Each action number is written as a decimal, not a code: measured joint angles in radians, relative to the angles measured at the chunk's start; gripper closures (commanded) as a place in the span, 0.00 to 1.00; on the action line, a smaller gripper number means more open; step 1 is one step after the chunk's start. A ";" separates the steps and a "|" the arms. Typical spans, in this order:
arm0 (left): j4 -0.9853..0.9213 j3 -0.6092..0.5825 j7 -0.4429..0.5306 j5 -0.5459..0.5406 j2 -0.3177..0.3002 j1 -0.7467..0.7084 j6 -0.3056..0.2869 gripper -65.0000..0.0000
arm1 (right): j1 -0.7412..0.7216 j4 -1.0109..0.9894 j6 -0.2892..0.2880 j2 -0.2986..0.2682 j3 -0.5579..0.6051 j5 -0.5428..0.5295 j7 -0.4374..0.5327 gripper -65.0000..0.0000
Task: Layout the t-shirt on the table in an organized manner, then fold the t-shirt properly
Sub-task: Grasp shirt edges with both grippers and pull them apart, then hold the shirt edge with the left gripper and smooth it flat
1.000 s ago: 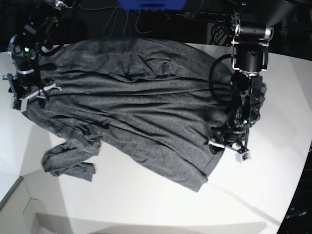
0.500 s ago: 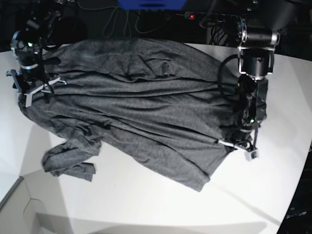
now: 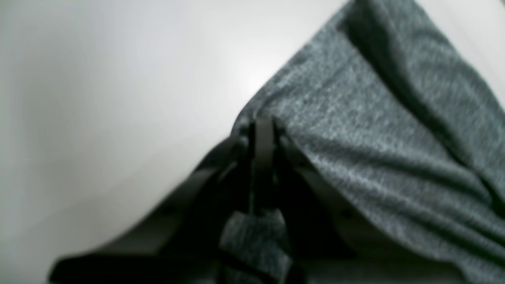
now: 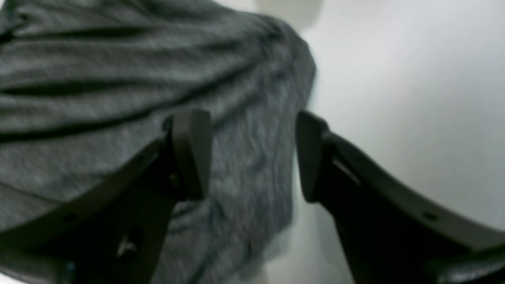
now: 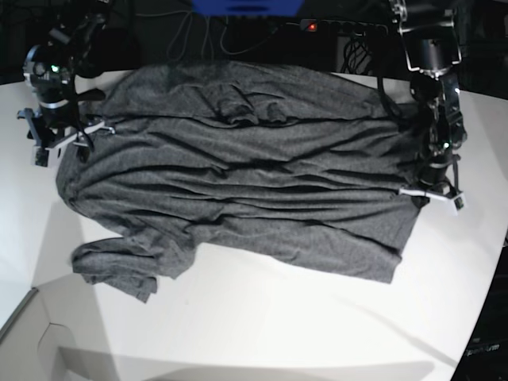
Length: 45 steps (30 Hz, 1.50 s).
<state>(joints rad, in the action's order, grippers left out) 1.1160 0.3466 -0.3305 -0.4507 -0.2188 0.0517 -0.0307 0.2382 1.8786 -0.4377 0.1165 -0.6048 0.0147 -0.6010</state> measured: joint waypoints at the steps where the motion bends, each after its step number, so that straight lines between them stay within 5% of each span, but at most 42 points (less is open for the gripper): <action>1: 0.029 0.011 -0.016 0.003 0.002 -0.018 0.005 1.00 | 0.005 0.000 0.000 0.000 0.008 0.002 -0.002 0.48; 8: 0.201 0.103 -0.089 0.018 0.017 -0.148 0.028 1.00 | 0.061 0.000 0.000 0.000 0.086 -0.003 0.002 0.48; 18: 0.235 0.140 -0.085 0.017 0.017 -0.143 0.028 0.99 | 0.111 0.000 0.000 0.000 0.162 -0.002 0.009 0.48; 25: 0.300 0.138 -0.087 0.016 0.017 -0.140 0.029 0.62 | 0.112 0.000 0.000 0.000 0.184 -0.003 0.010 0.48; 30: 0.323 0.137 -0.090 0.016 0.017 -0.127 0.032 0.51 | 0.111 0.000 0.000 0.000 0.186 -0.003 0.010 0.48; 45: -0.077 0.130 -0.084 0.027 0.017 0.187 0.035 0.51 | 0.081 -0.005 0.000 -0.001 0.187 -0.003 0.010 0.48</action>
<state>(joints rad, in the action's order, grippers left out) 1.0386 0.4763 -0.4149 -0.4232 -0.2016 0.2390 0.0040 0.3195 1.8740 -0.4374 0.1158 -0.4179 0.0116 -0.5907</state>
